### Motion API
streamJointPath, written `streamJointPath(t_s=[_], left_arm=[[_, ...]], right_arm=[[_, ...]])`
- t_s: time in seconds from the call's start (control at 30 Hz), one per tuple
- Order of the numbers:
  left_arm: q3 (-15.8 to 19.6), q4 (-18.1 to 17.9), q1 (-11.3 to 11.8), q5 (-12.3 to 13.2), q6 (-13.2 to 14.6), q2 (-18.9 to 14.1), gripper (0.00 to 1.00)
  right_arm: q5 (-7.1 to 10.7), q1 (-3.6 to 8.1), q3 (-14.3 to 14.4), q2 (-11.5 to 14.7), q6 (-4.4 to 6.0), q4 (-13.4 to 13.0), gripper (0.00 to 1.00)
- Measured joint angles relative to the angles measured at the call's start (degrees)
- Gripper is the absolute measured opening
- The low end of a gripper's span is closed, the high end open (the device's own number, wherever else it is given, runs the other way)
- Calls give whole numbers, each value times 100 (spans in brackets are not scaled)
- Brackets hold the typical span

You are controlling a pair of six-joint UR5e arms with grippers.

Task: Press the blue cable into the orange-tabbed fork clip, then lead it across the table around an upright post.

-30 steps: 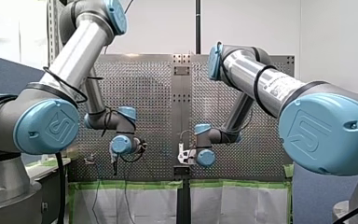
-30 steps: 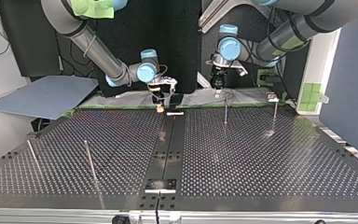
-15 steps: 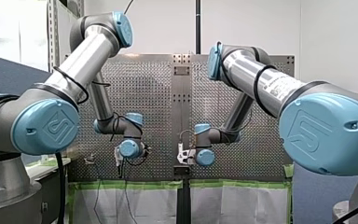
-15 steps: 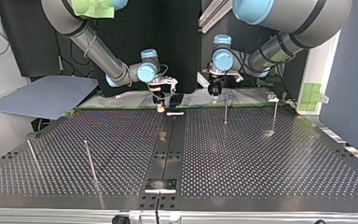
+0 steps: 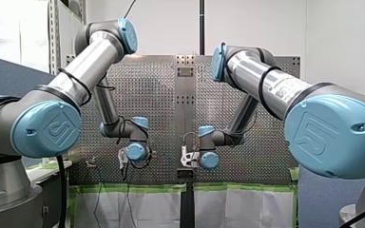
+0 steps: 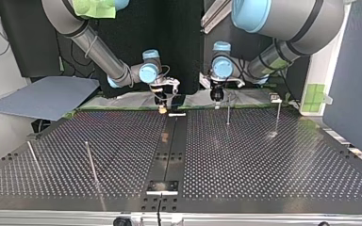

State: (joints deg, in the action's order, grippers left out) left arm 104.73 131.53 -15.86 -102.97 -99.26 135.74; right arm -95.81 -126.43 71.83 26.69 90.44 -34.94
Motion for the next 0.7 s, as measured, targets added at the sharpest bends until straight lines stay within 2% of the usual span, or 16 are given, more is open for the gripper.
streamJointPath(t_s=[0.17,0.37,0.7], left_arm=[[-218,49,-4,2,18,62,100],[-322,64,-6,-16,31,68,100],[-332,115,-10,-371,363,69,100]], right_arm=[[14,0,-28,0,-35,14,0],[19,-6,-51,0,-42,21,0],[20,-7,-60,0,-43,23,0]])
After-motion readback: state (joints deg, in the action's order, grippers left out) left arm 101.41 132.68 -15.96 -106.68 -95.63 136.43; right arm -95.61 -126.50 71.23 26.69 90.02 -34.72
